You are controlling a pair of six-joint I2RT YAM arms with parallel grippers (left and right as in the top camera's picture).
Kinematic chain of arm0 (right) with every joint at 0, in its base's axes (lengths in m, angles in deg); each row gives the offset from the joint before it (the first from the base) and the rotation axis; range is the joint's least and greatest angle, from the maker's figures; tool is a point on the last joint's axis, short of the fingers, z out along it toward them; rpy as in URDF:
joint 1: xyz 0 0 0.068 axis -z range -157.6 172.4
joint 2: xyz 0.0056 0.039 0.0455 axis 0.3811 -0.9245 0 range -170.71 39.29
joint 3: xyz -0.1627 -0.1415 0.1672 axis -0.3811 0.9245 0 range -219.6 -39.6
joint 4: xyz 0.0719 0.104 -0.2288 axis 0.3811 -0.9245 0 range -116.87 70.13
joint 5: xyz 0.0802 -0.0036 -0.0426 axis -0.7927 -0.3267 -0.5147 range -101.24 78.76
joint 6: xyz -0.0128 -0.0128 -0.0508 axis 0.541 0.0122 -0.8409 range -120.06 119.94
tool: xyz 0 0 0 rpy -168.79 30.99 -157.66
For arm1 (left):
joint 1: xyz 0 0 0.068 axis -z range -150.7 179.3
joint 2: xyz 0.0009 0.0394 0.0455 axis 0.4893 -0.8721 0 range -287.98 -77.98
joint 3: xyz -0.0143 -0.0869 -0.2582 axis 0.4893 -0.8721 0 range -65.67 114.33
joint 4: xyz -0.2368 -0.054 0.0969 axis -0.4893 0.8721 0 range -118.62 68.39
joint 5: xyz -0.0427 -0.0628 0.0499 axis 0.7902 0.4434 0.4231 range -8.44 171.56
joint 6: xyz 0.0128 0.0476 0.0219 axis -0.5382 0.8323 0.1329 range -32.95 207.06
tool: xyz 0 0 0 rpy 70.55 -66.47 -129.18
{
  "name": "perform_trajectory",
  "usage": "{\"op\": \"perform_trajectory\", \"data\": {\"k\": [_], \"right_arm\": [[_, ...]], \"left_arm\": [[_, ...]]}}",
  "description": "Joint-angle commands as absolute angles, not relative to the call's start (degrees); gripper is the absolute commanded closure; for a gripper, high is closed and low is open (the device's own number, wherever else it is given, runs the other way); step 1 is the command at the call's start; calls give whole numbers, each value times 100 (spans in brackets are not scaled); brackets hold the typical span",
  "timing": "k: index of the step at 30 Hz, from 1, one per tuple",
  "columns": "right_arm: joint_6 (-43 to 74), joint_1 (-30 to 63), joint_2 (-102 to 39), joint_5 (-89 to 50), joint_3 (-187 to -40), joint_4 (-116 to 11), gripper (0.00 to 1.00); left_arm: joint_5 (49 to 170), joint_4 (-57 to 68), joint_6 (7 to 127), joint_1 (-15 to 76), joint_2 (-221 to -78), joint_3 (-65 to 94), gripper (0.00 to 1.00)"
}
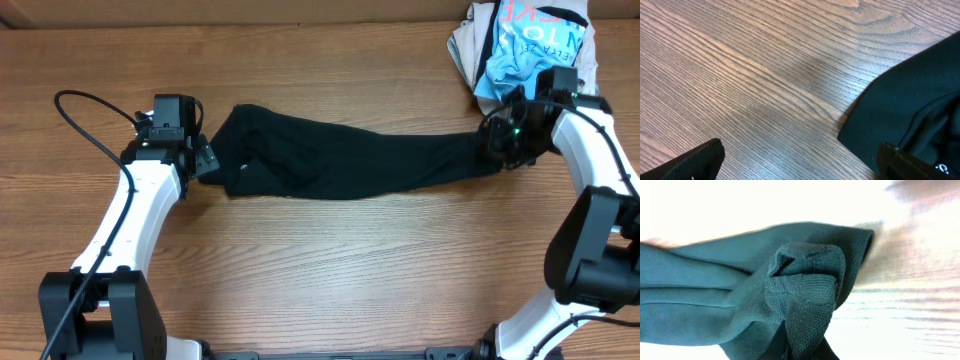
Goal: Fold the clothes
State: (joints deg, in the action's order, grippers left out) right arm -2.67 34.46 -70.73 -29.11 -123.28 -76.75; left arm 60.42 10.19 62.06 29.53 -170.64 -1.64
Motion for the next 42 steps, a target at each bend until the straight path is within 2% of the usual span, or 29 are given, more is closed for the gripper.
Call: {"op": "perform_trajectory", "data": {"k": [1,8,14,15,16,17,18,22,29,32,37,42], "right_arm": [[-608,2901,-6872,-2939,-12664,-7813,96],[-142,1288,-6931,-2926,-12682,-7356,96],[306,272,-7274,-2491,-12682,-6890,95],[321,108,-7387,-2426,-12682,-6844,59],[321,34,-7442,-2410,-12682,-6833,31],[321,-27,-7488,-2413,-12682,-6833,8],[389,-80,-7516,-2413,-12682,-6855,0],[730,25,-7442,-2404,-12750,-7015,0],[1005,871,-7221,-2397,-12780,-7504,0],[889,1227,-7224,-2439,-12780,-7666,0],[850,1315,-7224,-2434,-12780,-7673,0],[844,1315,-7224,-2410,-12780,-7633,0]], "left_arm": [[6238,1015,6289,2920,-17097,-70,0],[6518,1015,6287,2922,-17097,-70,0],[6603,1015,6289,2922,-17097,-70,0],[6621,1015,6289,2922,-17097,-70,0],[6619,1017,6289,2920,-17097,-70,0],[6619,1017,6289,2920,-17097,-70,0],[6619,1017,6291,2920,-17097,-70,0],[6625,1019,6407,2920,-17097,-70,0],[7071,993,6556,2922,-17110,-70,0],[7635,790,7321,2920,-17278,-70,0],[8647,261,8348,2819,-17870,-70,0],[8772,-268,8932,2668,-18474,-66,0]]}}
